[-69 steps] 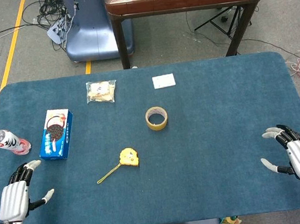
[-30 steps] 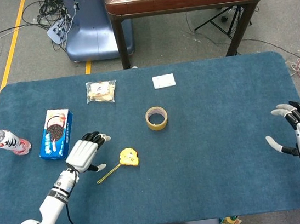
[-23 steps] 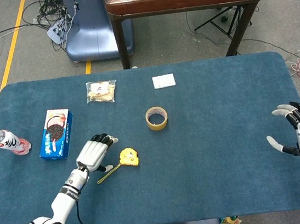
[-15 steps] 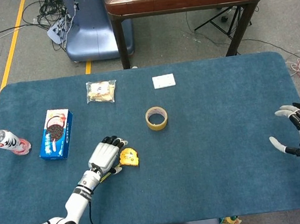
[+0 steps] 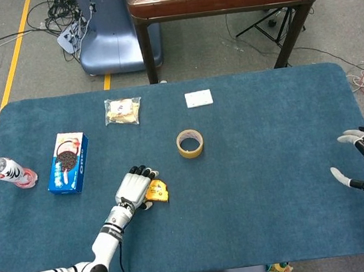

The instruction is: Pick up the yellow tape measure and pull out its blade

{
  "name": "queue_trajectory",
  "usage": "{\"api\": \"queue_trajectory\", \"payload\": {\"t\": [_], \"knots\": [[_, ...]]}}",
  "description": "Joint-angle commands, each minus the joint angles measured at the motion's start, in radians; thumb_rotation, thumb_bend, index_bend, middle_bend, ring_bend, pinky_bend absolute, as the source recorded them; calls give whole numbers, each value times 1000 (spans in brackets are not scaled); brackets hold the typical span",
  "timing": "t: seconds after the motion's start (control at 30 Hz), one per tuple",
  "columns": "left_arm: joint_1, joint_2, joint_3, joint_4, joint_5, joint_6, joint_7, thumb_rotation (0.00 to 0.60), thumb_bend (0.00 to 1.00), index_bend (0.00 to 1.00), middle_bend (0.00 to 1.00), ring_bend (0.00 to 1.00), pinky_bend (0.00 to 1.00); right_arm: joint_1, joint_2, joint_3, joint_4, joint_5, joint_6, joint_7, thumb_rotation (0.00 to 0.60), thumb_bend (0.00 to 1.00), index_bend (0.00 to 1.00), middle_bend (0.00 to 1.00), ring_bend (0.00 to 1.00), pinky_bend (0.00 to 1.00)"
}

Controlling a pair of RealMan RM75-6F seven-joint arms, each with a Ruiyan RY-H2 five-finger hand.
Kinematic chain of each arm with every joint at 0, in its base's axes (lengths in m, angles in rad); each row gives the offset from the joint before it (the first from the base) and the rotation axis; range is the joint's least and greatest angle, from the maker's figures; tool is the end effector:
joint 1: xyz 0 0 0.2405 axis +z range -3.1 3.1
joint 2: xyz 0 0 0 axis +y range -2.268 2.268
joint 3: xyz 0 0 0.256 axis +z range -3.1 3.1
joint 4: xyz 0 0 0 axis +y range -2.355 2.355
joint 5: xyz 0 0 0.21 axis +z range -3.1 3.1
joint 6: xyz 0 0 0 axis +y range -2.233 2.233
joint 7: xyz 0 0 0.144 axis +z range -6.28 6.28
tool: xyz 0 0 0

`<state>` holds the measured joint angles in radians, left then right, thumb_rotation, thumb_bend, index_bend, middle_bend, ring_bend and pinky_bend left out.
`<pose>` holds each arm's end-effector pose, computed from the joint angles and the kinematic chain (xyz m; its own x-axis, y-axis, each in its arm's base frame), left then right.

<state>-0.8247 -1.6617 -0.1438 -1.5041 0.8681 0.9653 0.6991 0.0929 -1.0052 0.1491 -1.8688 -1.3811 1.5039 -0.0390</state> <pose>-0.1254 0.3278 -0.0606 0.6049 0.3071 0.7347 0.7811 -0.4083 -0.4724 -0.2706 -0.1979 0.1928 0.2807 0.0970 0.9549 -0.9594 0.0577 0.2762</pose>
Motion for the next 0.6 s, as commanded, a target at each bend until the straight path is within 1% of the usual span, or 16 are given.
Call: {"api": "queue_trajectory", "payload": {"t": [0.03,0.43,0.53,0.6], "knots": [[-6,-12,-3,13,-4,4,-6,600,175,224,231,130,113,-1,0,0,1,1,0,1,600,284,315,262,143,224],[-22,-36,-2,41,-21,4,-16,600,175,298,297,163,114,-5,1,-1,8,7,-5,8,600,284,315,262,143,224],[-23,-43,-5,49,-15,6,-31,600,175,331,336,186,114,-7,1,-1,9,8,-4,9,600,284,315,262,143,224],[-22,-50,-7,59,-7,4,-52,600,175,368,382,211,114,-8,2,-2,9,8,-3,8,600,284,315,262,143,224]]}}
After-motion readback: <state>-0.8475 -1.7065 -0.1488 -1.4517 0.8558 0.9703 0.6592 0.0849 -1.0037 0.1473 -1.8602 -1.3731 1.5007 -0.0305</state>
